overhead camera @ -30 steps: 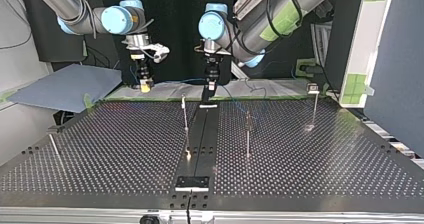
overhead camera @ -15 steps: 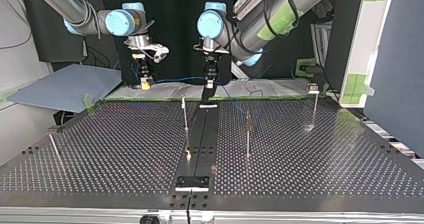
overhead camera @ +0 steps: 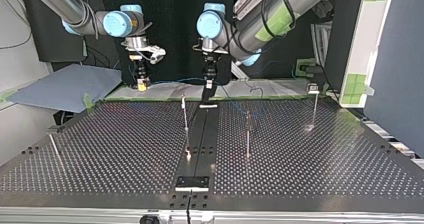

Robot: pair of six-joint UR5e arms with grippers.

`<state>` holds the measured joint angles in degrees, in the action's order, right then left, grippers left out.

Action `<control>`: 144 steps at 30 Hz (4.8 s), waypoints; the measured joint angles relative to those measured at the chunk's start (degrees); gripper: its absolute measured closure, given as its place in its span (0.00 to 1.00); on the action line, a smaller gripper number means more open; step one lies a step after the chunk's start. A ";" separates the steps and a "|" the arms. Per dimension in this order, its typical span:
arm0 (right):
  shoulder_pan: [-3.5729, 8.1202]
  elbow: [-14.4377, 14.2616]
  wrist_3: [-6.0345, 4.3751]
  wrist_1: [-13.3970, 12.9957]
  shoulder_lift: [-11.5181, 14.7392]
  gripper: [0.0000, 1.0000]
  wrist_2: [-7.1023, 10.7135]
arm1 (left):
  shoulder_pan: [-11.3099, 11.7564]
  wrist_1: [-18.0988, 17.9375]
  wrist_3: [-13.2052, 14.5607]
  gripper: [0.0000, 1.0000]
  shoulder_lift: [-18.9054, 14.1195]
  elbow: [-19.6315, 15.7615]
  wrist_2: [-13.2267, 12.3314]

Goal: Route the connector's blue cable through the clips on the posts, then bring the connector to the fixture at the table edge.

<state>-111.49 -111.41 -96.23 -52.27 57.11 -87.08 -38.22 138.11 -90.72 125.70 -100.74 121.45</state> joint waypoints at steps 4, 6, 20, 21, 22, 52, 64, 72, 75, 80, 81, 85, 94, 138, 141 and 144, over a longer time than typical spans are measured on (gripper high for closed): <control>0.19 0.03 -0.01 -0.22 -0.28 1.00 0.17 | -0.09 -0.29 -0.38 1.00 1.64 1.21 0.45; 0.53 0.10 -0.02 -0.44 -0.46 1.00 0.39 | -0.10 -0.70 -0.59 1.00 2.54 1.66 0.54; 1.88 2.40 -0.21 -0.86 -3.78 1.00 0.84 | 0.20 -0.86 -0.79 1.00 3.75 3.46 0.47; 1.98 2.68 -0.22 -0.80 -3.96 1.00 0.88 | 0.20 -0.87 -0.77 1.00 3.76 3.49 0.41; 2.06 2.88 -0.24 -0.77 -4.04 1.00 0.94 | 0.22 -0.88 -0.77 1.00 3.76 3.54 0.33; 4.66 5.19 -0.55 0.27 -4.48 1.00 2.50 | 0.75 1.67 -0.72 1.00 5.83 7.95 -0.52; 4.94 6.05 -0.49 0.76 -4.58 1.00 2.98 | 1.08 2.94 -0.65 1.00 5.88 10.41 -0.59; 5.16 7.03 -0.34 1.57 -4.59 1.00 3.04 | 1.68 4.27 -0.22 1.00 5.90 12.04 -0.69; 5.17 7.21 -0.31 1.76 -4.59 1.00 3.05 | 1.90 4.40 -0.11 1.00 6.00 12.19 -0.81; 5.24 7.37 -0.30 1.81 -4.62 1.00 3.04 | 2.06 4.58 -0.02 1.00 7.13 12.35 -0.97; 5.24 7.41 -0.27 1.82 -4.64 1.00 3.05 | 2.08 4.57 -0.01 1.00 7.37 12.37 -0.98; 5.24 7.55 -0.23 1.82 -4.70 1.00 3.04 | 2.21 4.58 0.01 1.00 7.88 12.90 -1.02; 5.39 8.37 -0.27 2.12 -4.76 1.00 3.05 | 2.81 5.63 0.06 1.00 7.99 15.02 -1.26; 6.76 11.07 -0.03 4.16 -5.23 1.00 3.84 | 4.28 9.93 0.58 0.00 7.96 16.73 -10.05; 6.76 11.07 -0.03 4.21 -5.24 1.00 3.83 | 4.34 11.34 0.80 0.00 7.95 16.73 -11.44; 6.76 11.07 -0.03 4.27 -5.27 1.00 3.86 | 4.24 12.86 1.05 0.00 7.93 16.74 -11.88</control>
<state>-104.72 -100.34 -96.26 -48.00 51.84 -83.22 -33.98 150.98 -89.67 133.64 -84.00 109.57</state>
